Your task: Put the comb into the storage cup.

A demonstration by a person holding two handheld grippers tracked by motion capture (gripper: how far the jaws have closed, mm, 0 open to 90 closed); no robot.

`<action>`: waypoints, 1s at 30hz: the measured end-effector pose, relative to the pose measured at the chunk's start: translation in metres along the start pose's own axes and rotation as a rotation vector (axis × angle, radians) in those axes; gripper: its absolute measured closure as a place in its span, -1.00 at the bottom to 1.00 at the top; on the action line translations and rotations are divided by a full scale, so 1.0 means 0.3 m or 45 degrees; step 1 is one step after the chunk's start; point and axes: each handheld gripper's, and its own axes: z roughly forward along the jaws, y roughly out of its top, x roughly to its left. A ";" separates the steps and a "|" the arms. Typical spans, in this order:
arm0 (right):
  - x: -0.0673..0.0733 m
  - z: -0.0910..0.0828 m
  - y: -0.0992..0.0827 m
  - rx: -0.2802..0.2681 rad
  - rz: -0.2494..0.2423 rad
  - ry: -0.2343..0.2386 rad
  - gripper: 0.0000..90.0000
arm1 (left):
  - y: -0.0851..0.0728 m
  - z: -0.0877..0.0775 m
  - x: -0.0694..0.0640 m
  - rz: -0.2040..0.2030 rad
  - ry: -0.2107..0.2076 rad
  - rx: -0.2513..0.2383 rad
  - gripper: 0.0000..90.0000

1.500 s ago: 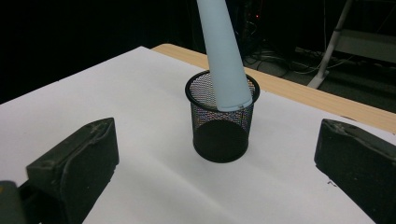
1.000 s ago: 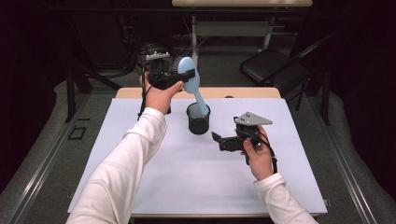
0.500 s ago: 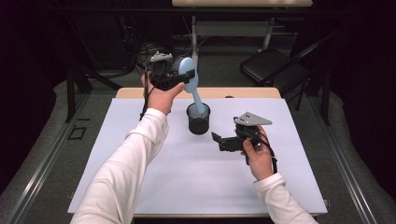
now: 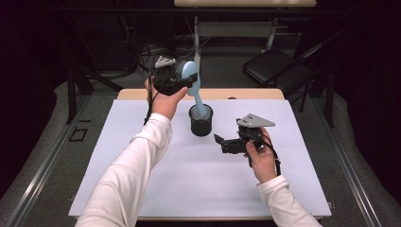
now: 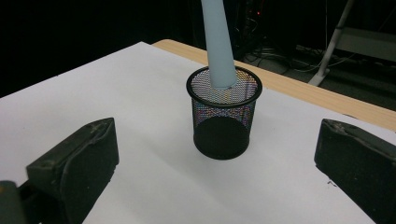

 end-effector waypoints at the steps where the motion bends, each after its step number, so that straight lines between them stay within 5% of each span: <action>1: 0.000 0.000 0.000 0.001 0.000 -0.001 -1.00 | -0.002 0.000 0.001 0.002 0.004 -0.004 0.08; 30: -0.001 0.000 -0.001 0.000 0.003 0.000 -1.00 | -0.096 0.057 -0.001 0.018 0.031 0.002 0.08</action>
